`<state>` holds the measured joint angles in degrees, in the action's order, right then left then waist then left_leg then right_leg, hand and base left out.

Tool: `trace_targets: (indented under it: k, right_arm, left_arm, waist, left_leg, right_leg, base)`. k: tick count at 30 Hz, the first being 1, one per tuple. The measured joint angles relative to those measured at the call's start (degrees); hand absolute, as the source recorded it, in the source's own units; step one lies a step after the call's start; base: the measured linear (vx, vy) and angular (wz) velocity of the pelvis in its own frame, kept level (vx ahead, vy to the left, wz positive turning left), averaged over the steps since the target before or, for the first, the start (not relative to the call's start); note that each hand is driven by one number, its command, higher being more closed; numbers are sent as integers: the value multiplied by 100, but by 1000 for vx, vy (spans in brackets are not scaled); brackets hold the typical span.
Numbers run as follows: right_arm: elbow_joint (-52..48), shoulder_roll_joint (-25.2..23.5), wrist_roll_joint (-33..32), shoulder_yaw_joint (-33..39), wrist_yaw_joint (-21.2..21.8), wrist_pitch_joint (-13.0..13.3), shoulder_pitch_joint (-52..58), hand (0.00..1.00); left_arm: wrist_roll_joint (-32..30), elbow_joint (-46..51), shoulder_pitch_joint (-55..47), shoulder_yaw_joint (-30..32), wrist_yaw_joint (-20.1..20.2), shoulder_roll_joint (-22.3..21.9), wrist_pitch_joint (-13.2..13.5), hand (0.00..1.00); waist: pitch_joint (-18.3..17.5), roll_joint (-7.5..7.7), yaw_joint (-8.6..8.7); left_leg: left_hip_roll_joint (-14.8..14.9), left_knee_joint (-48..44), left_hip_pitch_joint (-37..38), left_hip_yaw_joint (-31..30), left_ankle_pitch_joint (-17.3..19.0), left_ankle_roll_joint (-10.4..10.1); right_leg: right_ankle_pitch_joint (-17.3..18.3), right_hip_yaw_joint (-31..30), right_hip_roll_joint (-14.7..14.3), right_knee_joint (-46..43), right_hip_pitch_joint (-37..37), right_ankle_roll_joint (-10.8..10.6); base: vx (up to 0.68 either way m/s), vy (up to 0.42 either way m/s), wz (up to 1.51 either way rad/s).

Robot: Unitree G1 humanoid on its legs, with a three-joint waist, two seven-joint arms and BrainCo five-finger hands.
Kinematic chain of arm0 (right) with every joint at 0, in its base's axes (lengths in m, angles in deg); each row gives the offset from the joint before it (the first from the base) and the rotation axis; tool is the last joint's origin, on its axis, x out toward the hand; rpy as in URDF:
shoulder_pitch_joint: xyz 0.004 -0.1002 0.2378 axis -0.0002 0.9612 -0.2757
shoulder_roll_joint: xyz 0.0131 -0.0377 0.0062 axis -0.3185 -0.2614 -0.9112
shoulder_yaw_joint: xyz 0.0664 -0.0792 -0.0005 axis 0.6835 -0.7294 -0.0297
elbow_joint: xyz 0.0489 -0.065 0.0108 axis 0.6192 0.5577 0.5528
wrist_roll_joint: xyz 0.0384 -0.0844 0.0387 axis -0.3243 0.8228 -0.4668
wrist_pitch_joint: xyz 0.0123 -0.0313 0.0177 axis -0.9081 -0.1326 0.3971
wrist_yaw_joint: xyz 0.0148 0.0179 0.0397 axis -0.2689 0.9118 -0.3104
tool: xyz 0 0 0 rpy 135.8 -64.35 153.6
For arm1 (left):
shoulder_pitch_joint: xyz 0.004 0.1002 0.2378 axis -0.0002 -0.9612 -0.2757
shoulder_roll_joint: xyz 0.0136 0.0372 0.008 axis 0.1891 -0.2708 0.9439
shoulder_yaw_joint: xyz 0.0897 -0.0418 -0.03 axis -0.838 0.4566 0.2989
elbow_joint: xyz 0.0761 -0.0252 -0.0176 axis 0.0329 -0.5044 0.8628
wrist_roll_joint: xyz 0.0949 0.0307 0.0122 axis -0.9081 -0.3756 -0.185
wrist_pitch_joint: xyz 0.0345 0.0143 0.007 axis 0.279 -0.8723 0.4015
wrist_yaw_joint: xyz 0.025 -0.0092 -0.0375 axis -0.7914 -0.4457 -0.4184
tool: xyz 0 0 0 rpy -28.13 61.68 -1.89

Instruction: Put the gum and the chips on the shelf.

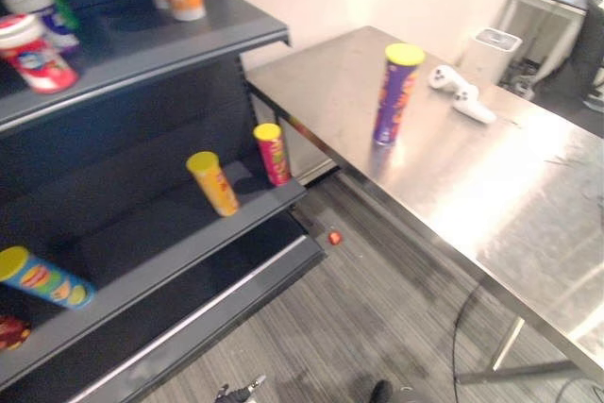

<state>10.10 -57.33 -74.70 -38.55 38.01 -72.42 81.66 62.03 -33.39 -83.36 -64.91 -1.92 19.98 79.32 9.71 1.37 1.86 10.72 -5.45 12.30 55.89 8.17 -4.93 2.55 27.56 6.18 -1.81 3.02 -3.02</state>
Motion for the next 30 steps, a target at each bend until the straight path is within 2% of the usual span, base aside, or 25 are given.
trace_targets:
  k: [6, 9, 12, 13, 14, 15, 16, 17, 18, 20, 21, 22, 23, 25, 26, 28, 30]
  right_arm:
    - [7, -7, -15, 35, 36, 32, -14, 0]
    - [52, -30, -65, 57, 36, 96, -43, 0]
    - [119, -64, -99, 39, 48, 159, -72, 0]
    - [115, -62, -243, 34, 55, 215, -72, 0]
    - [105, 4, -391, 1, 60, 277, -85, 0]
    - [124, 65, -476, -16, 72, 291, -124, 0]
    - [151, 159, -552, -48, 78, 298, -197, 0]
    - [176, 267, -655, -118, 86, 327, -268, 0]
    - [181, 328, -669, -192, 144, 338, -305, 0]
    - [208, 329, -696, -240, 225, 339, -289, 0]
    - [199, 349, -701, -275, 294, 342, -255, 0]
    - [197, 398, -710, -286, 308, 342, -227, 0]
    - [199, 336, -760, -308, 313, 323, -216, 0]
    - [204, 183, -847, -388, 313, 324, -98, 0]
    - [207, 141, -891, -389, 303, 325, -39, 0]
    - [209, 104, -947, -388, 275, 344, 69, 0]
    - [201, 118, -948, -387, 237, 426, 56, 0]
  left_arm:
    - [-4, 22, -6, 2, -49, 10, -3, 0]
    - [-13, 18, -34, 79, -45, 19, -2, 0]
    - [-18, 14, -60, 220, -31, 34, 1, 0]
    - [-13, 21, -56, 310, 1, 25, 9, 0]
    - [-5, 66, -53, 390, 64, -17, 60, 0]
    - [29, 69, -55, 386, 67, -50, 104, 0]
    - [116, 64, -56, 371, 73, -105, 142, 0]
    - [170, 50, -74, 334, 76, -116, 178, 0]
    - [218, 22, -145, 314, 81, -113, 240, 0]
    - [341, 61, -215, 277, 95, -122, 330, 0]
    - [442, 67, -240, 295, 82, -202, 351, 0]
    - [446, 65, -251, 299, 73, -255, 350, 0]
    - [541, 60, -279, 319, 58, -260, 349, 0]
    - [553, 61, -284, 326, 57, -181, 378, 0]
    - [552, 71, -263, 324, 57, -163, 382, 0]
    - [557, 70, -264, 319, 51, -195, 382, 0]
    - [552, 65, -269, 315, 44, -210, 383, 0]
  waist:
    - [-44, -8, 7]
    - [-39, 12, 103]
    - [-53, 54, 96]
    - [-48, 50, 98]
    - [-15, 9, 65]
    - [30, 10, 38]
    - [47, -84, -28]
    - [73, -169, -59]
    - [74, -189, -32]
    - [68, -203, -42]
    - [33, -342, -42]
    - [13, -428, -47]
    - [-50, -466, -55]
    - [-107, -252, -53]
    - [-123, -206, -38]
    - [-205, -174, -54]
    - [-240, -194, -55]
  left_leg:
    - [8, 124, -13, 51, -118, -74]
    - [62, -44, -13, 44, -106, -83]
    - [419, -1072, -169, -118, -21, 9]
    - [703, -1915, -404, -522, 5, 64]
    - [861, -2612, -771, -1319, 91, 112]
    - [723, -2535, -862, -1811, 251, 72]
    - [487, -2276, -932, -2458, 448, 64]
    - [198, -1849, -930, -3073, 534, 25]
    - [-3, -1372, -915, -3588, 516, 12]
    - [-109, -847, -949, -4129, 429, 11]
    - [-57, -381, -1043, -4551, 252, -36]
    - [7, -298, -1124, -4664, 104, -205]
    - [-66, -352, -1137, -4530, 167, -215]
    - [-289, -253, -1103, -4378, 201, -139]
    - [-366, -236, -1098, -4381, 195, -114]
    - [-523, -65, -999, -4372, 137, 8]
    - [-584, 50, -856, -4357, 125, 20]
  right_leg:
    - [-237, -180, -185, 397, 54, 68]
    - [-321, -285, -225, 534, 121, 82]
    - [-331, -596, -209, 574, 132, 126]
    - [-292, -793, -236, 504, 126, 186]
    - [-214, -1042, -234, 364, 108, 297]
    - [-205, -1208, -219, 328, 90, 310]
    - [-203, -1539, -188, 271, 19, 313]
    - [-229, -1893, -159, 273, 7, 274]
    - [-194, -2169, -118, 275, -28, 216]
    - [-203, -2408, -100, 289, -70, 112]
    - [-300, -2512, -165, 420, -105, -32]
    - [-366, -2512, -212, 494, -118, -126]
    - [-497, -2518, -124, 680, -35, -251]
    - [-620, -2406, 151, 777, -72, -341]
    - [-647, -2372, 224, 775, -68, -382]
    - [-664, -2296, 353, 773, -50, -415]
    - [-671, -2166, 393, 774, 21, -425]
  base:
    - [-107, -32, -11]
    - [8, 24, -18]
    - [42, -9, -55]
    - [48, -22, -75]
    - [50, 4, -88]
    - [50, 76, -114]
    - [33, 140, -145]
    - [17, 178, -174]
    - [-15, 155, -146]
    - [-44, 177, -108]
    - [-24, 206, -99]
    - [18, 224, -95]
    - [89, 229, -59]
    - [118, 210, -31]
    - [117, 161, 1]
    - [181, 143, 10]
    - [166, 72, 2]
